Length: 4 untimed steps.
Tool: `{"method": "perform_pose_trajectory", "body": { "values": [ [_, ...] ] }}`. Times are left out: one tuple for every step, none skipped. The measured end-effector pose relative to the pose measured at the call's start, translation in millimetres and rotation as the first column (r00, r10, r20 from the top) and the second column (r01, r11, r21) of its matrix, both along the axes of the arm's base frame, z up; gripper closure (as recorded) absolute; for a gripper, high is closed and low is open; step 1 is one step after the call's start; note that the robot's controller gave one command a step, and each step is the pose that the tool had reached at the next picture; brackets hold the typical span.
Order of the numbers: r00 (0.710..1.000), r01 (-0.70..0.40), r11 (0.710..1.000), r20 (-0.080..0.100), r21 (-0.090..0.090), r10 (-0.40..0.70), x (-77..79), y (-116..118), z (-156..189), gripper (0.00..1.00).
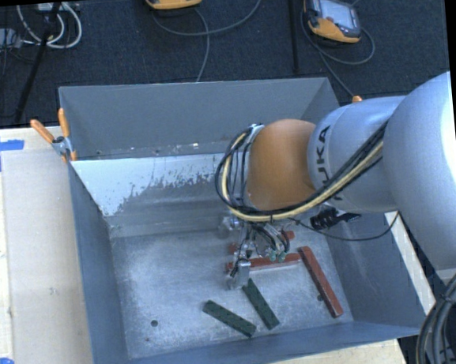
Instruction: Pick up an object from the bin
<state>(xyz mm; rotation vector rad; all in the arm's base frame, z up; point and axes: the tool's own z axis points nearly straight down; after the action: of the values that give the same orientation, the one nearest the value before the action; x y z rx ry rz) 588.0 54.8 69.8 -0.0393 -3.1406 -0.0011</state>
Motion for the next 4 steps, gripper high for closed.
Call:
{"method": "perform_pose_trajectory", "body": {
  "values": [
    [0.956,-0.293,0.956,0.003,0.0,0.293,14.9,27.4,0.1,0.0],
    [0.954,-0.298,0.954,-0.001,-0.004,0.298,-7.8,-64.3,30.5,0.0],
    [0.93,-0.369,0.93,0.004,0.0,0.369,11.9,-56.1,-0.4,0.0],
    [0.931,-0.365,0.931,0.013,-0.003,0.365,14.6,-56.5,3.8,1.0]
  ]
}}
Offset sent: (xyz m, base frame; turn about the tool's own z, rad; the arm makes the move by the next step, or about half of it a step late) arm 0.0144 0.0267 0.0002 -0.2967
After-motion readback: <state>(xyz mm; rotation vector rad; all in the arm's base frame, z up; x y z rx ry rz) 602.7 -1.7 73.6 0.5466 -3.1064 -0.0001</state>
